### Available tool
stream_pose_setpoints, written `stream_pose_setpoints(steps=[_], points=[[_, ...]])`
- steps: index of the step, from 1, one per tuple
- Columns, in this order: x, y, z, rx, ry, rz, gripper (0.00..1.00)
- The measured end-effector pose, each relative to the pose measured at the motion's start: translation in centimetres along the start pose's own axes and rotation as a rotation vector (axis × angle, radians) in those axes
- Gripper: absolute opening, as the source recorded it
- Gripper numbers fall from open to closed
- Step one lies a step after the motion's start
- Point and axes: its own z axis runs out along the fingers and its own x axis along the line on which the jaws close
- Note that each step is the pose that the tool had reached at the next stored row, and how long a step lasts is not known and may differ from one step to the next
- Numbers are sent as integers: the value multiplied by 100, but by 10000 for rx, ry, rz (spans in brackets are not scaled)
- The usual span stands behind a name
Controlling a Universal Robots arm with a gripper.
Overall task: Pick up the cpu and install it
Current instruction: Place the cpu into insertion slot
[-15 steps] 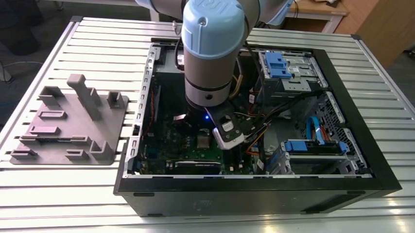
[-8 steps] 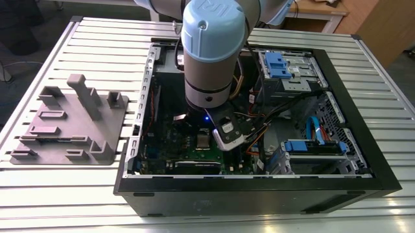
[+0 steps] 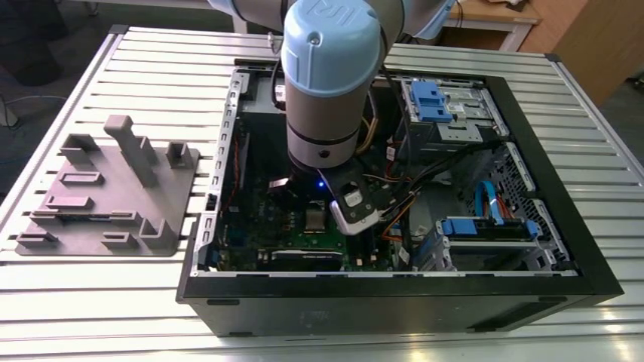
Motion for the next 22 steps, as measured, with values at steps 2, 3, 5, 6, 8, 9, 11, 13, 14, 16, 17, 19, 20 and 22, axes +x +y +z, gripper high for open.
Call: stream_pose_setpoints(steps=[2,3,5,6,8,9,11,13,14,16,17,19,20,22], points=[[0,-6,3,2,1,6,39],[0,-9,4,2,1,9,39],[0,-13,8,2,-1,20,39],[0,-15,10,2,0,23,39],[1,-17,16,6,2,26,39],[1,-18,18,8,3,25,39],[1,-18,21,7,2,26,39],[1,-17,23,4,1,26,39],[1,-18,22,-7,1,26,39],[0,-16,24,-55,0,27,39],[0,-16,25,-56,-2,27,39],[0,-17,25,-54,-1,28,39],[1,-17,24,-54,-1,28,39],[0,-17,24,-52,0,27,39]])
